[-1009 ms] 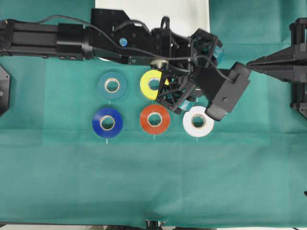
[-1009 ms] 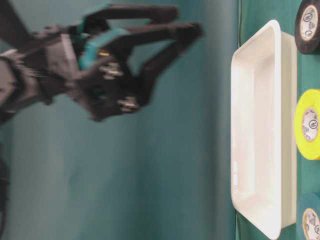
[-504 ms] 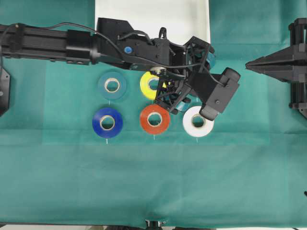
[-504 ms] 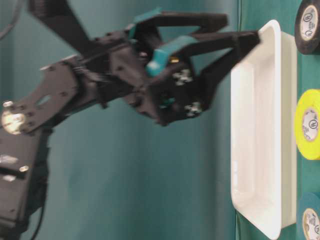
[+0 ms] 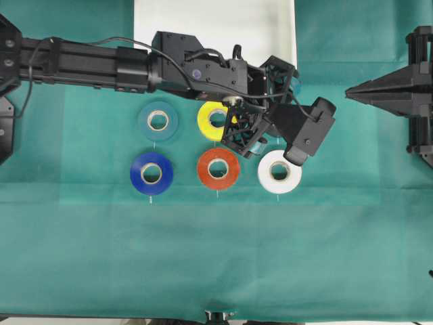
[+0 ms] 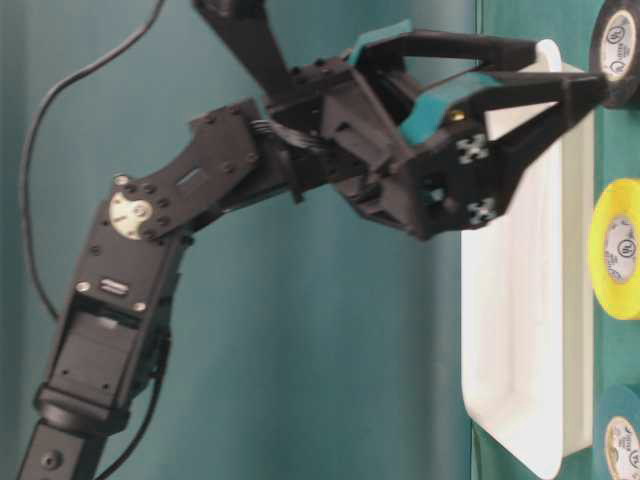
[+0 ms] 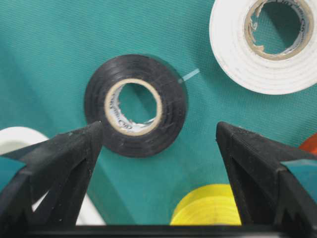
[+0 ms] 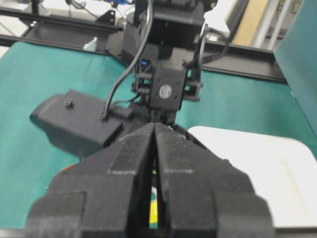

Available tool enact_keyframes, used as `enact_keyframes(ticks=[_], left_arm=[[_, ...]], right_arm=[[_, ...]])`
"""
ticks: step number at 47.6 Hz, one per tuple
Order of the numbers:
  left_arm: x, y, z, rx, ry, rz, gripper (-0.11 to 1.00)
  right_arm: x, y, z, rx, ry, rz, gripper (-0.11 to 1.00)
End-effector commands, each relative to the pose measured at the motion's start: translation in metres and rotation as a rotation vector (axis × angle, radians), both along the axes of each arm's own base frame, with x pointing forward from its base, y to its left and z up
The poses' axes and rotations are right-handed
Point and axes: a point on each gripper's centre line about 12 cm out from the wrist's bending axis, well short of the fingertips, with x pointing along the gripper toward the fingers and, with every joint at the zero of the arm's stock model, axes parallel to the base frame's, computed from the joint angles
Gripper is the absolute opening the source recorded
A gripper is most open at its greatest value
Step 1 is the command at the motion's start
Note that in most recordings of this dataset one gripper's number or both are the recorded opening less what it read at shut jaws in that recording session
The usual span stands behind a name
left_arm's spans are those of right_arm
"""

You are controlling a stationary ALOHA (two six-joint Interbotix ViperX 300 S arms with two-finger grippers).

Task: Place the tape from the fixed location into the white case.
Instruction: 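Lower the open left gripper into the black roll's center hole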

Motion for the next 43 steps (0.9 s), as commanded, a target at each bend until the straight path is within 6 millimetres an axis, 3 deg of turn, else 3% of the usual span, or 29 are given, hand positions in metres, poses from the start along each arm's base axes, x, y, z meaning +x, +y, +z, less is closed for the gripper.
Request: enact_keyframes(ticks=[1,27,43], left_arm=[[0.002,-0.003,0.012,0.004,-0.041,-0.007,0.99],[0.005,-0.005,-0.024,0.005,-0.024,-0.017,0.99],[0.005,-0.005,-0.027,0.018,-0.022,-0.040,0.99]], right_arm=[[0.003,-0.001,0.009,-0.002,-0.020,-0.004,0.00],[0.005,-0.006,0.003,-0.001,0.000,-0.027,0.00],[0.005,-0.007,0.002,-0.001,0.006,-0.033,0.00]])
